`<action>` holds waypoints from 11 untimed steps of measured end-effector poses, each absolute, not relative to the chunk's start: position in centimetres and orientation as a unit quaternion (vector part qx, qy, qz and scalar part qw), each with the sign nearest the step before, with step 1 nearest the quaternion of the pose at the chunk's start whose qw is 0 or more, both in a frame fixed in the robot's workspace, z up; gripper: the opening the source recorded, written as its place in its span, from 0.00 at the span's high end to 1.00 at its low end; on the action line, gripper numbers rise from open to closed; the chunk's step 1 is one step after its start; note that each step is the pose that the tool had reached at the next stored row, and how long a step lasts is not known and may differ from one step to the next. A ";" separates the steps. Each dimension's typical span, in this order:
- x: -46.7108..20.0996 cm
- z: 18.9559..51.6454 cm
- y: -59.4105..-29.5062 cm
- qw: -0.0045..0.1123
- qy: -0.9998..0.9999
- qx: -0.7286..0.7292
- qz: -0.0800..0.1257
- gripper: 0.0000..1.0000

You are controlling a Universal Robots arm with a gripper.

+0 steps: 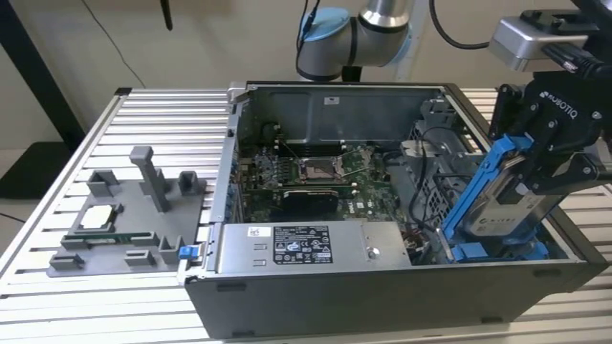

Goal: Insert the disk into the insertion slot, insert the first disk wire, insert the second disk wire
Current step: 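Insert the disk into the insertion slot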

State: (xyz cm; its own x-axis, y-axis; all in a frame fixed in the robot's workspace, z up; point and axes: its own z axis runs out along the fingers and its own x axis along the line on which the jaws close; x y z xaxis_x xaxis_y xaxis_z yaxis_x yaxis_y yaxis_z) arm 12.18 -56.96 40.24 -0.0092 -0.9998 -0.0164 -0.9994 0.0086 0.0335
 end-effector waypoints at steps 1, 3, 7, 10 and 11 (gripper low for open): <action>12.2 40.0 -57.0 0.006 -0.710 0.704 -0.018 1.00; 12.2 39.7 -57.0 0.006 -0.710 0.704 -0.018 1.00; 12.2 38.9 -56.9 0.006 -0.710 0.704 -0.018 1.00; 12.2 38.4 -56.8 0.006 -0.710 0.704 -0.018 1.00; 12.2 38.3 -56.8 0.005 -0.710 0.704 -0.018 1.00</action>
